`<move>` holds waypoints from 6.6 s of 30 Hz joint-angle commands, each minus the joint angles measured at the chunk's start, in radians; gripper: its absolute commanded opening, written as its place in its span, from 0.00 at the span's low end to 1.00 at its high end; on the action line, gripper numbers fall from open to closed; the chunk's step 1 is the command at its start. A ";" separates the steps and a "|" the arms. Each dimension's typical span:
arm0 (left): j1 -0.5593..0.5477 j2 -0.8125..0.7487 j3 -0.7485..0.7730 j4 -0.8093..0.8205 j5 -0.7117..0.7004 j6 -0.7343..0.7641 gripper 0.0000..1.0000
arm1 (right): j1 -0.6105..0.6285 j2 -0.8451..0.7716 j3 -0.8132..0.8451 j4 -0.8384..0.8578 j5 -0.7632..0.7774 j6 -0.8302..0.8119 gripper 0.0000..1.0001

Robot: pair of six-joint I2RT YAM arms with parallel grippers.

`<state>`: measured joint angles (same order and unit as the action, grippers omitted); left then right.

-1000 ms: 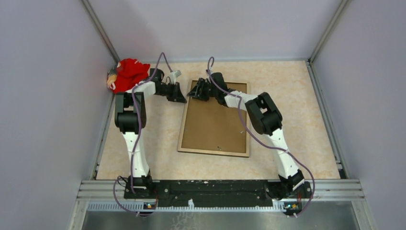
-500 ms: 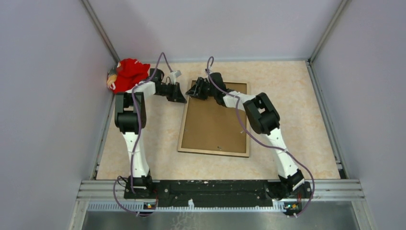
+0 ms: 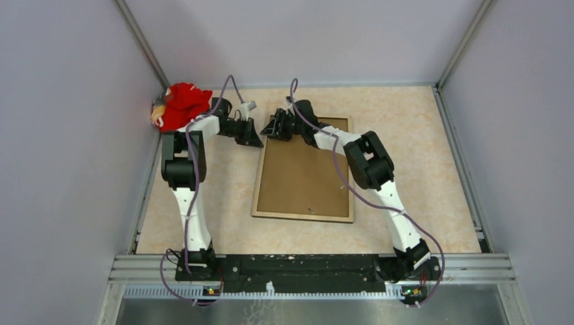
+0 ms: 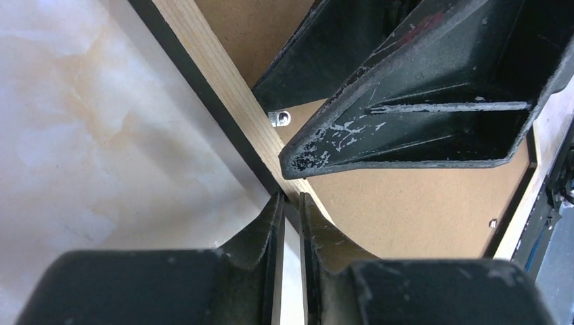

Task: Put the photo into the frame
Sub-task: Install the photo frame at the center of the board, then adjust the photo frame at the center of the board, then install the photo frame at the center of the board.

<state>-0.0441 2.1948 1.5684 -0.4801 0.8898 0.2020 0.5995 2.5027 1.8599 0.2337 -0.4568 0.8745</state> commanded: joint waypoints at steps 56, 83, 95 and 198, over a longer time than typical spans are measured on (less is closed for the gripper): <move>-0.487 -0.342 -0.404 -0.169 -0.298 0.322 0.43 | 0.021 0.057 0.432 -0.635 -0.043 -0.238 0.95; 0.124 -0.240 0.057 -0.473 -0.062 0.364 0.51 | -0.005 -0.494 -0.232 -0.328 0.118 -0.228 0.96; 0.161 -0.065 0.036 -0.371 0.057 0.283 0.41 | 0.057 -0.542 -0.454 -0.123 0.113 -0.143 0.87; 0.067 -0.185 -0.327 -0.233 -0.028 0.314 0.09 | 0.213 -0.318 -0.419 -0.023 0.013 -0.108 0.77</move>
<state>0.0315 2.0129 1.2659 -0.7082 0.9527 0.4736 0.7979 2.1563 1.3960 0.1944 -0.4416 0.7780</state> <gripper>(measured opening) 0.102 0.775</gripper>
